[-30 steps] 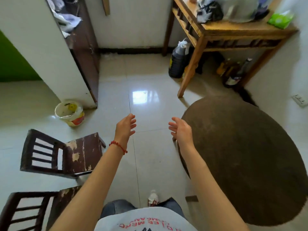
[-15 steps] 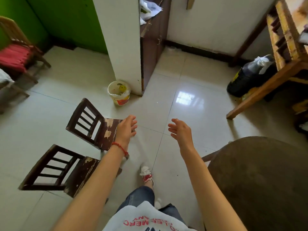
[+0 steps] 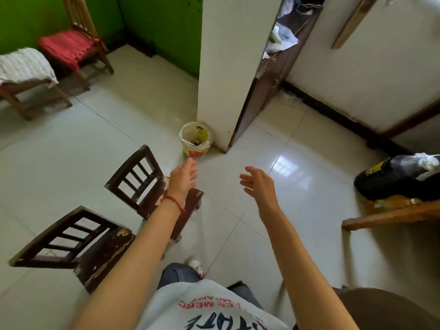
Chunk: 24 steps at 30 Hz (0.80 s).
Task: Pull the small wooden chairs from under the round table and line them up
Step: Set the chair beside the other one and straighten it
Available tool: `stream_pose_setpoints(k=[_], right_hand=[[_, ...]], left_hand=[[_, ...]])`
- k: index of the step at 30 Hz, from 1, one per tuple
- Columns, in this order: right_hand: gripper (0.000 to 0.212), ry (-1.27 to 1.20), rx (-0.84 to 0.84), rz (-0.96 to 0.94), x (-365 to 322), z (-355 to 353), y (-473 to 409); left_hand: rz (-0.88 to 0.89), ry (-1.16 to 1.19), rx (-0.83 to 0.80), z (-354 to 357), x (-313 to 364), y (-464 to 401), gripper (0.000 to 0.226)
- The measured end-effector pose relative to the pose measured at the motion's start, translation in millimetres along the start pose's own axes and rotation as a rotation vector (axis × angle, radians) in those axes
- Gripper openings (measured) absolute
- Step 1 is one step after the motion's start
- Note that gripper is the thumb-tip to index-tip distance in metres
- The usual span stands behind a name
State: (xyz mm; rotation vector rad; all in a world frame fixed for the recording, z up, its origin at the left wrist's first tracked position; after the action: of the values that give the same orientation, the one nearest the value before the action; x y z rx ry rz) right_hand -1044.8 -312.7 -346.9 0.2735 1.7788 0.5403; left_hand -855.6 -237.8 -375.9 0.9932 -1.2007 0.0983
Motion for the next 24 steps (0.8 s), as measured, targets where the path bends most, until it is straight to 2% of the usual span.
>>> stream_pose_setpoints(k=[4, 9, 15, 19, 24], right_hand=[[0.035, 0.063, -0.094, 0.018, -10.3, 42.8, -23.3], [0.030, 0.173, -0.243, 0.024, -9.7, 94.0, -42.9], [0.032, 0.349, -0.461, 0.062, 4.8, 158.3, -70.8], [0.030, 0.454, -0.611, 0.077, 14.2, 187.5, -84.1], [0.025, 0.574, -0.685, 0.072, 31.2, 210.2, -114.2]], left_hand=[[-0.015, 0.077, 0.093, -35.4, 8.7, -26.1, 0.044], [-0.091, 0.202, 0.242, -77.3, -11.4, -40.0, 0.041], [-0.159, 0.366, 0.504, -114.8, -50.1, -43.1, 0.043], [-0.234, 0.419, 0.666, -124.8, -77.7, -35.9, 0.044], [-0.334, 0.515, 0.735, -111.2, -115.8, -43.7, 0.046]])
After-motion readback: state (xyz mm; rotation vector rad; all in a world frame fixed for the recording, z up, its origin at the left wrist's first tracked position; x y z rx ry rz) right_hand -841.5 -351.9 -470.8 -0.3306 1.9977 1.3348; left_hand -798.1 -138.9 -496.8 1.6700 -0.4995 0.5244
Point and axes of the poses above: each hand's wrist, its own y-axis away from the middle knuckle, its own z-axis out of the palm, x = y × z, the point moved 9 cm from there along -y, towards the middle knuckle, and after that the axes turned 3 degrees about x, right-handed, at the moved point
